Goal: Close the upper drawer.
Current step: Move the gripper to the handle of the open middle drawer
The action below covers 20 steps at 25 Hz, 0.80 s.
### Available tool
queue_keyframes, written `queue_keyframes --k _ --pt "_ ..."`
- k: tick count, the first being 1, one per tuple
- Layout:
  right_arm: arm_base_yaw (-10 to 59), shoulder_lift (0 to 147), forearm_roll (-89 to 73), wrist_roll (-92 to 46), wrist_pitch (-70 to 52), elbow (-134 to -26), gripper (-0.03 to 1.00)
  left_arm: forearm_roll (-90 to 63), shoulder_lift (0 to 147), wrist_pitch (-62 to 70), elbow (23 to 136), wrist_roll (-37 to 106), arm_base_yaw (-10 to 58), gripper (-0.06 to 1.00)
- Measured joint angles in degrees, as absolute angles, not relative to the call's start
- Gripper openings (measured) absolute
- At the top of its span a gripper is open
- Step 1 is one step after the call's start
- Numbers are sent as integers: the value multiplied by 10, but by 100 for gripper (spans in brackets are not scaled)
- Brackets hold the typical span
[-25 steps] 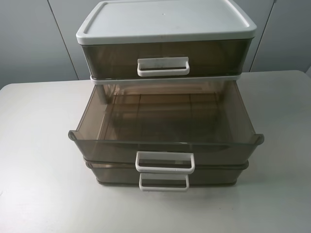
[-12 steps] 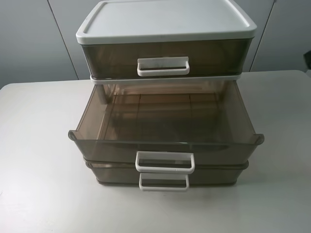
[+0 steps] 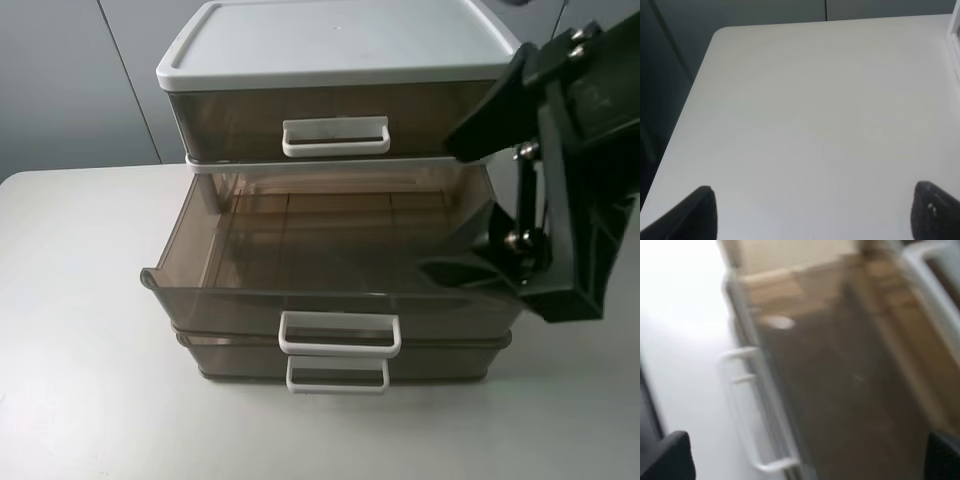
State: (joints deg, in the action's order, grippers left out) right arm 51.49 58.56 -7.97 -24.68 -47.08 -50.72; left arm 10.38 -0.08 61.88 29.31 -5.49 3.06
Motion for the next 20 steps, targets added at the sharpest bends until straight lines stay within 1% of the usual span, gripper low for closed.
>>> queue_keyframes --k 2,5,14,20 --pt "542 605 -118 -270 -464 -507 70 104 -1 619 293 -55 31 74" --pt "559 636 -168 -290 -460 -508 70 104 -1 619 293 -55 31 74" --pt "565 711 -295 -383 -477 -508 70 104 -1 619 293 -55 31 74" --pt "565 758 -324 -420 -497 -508 70 104 -1 619 293 -55 31 74"
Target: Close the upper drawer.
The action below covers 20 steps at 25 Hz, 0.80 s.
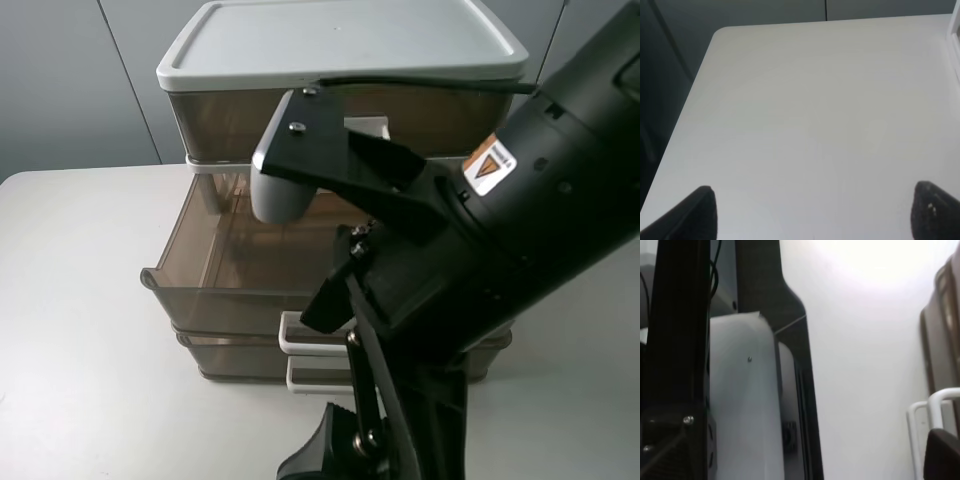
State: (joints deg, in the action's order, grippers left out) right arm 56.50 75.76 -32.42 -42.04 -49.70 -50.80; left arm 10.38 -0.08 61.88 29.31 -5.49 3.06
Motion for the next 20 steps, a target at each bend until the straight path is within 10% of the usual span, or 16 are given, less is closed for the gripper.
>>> queue_keyframes --k 20 --pt "554 852 -10 -239 -414 -509 70 104 -1 619 293 -55 31 74"
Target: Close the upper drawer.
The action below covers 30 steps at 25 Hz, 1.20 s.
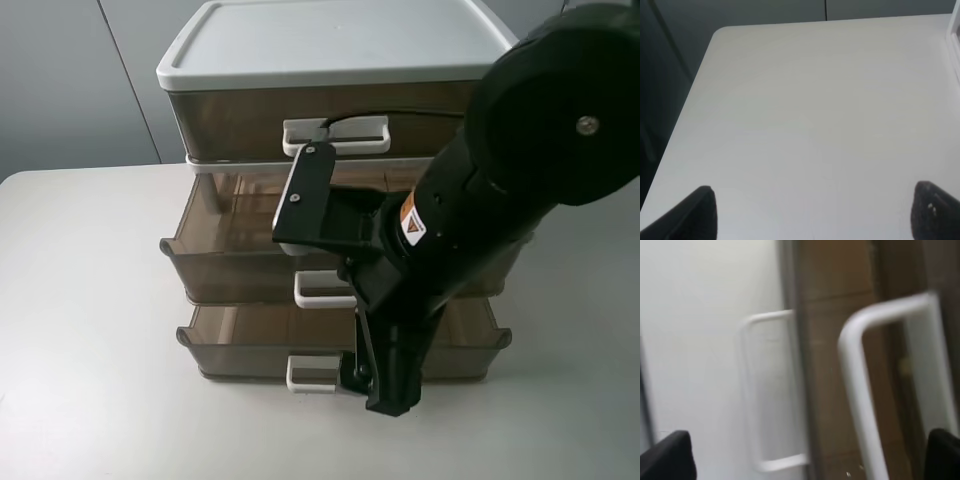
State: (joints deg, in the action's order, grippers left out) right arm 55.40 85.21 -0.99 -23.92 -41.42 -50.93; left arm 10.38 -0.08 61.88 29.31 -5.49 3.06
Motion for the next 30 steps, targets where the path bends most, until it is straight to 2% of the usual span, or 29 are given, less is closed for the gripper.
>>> queue_keyframes --k 7,14,22,30 --pt "553 853 54 -212 -390 -513 70 104 -1 619 293 -55 31 74" --pt "562 817 64 -216 -471 -567 70 104 -1 619 293 -55 31 74" --pt "600 794 -136 -315 -540 -572 70 104 -1 619 293 -55 31 74" --pt "600 851 -119 -350 -531 -546 70 104 -1 619 293 -55 31 74"
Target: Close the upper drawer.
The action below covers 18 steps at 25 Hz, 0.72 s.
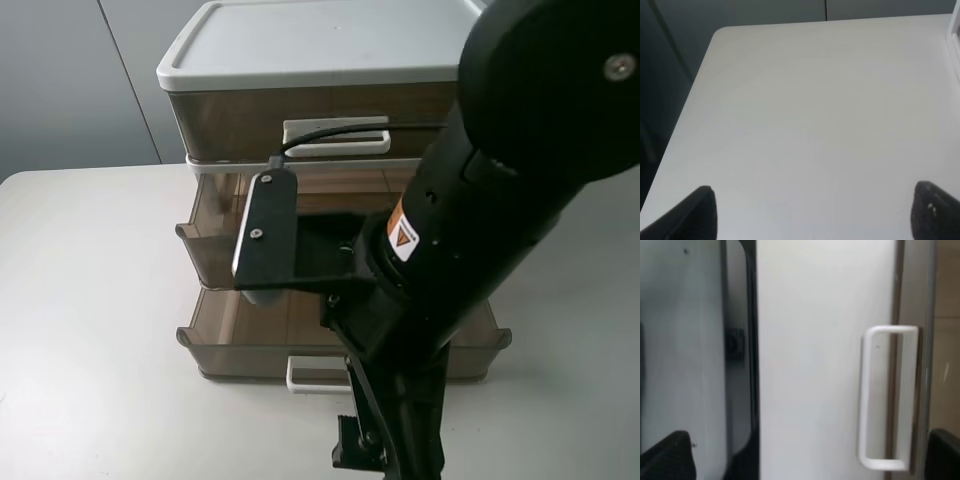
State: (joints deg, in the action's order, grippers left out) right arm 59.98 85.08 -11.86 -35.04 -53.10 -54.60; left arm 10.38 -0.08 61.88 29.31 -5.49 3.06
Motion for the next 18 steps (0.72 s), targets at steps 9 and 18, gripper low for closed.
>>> queue_keyframes --k 9,18 --pt "565 896 -29 -361 -470 -546 70 104 -1 619 293 -55 31 74" --pt "532 904 40 -340 -387 -546 67 104 -1 619 293 -55 31 74"
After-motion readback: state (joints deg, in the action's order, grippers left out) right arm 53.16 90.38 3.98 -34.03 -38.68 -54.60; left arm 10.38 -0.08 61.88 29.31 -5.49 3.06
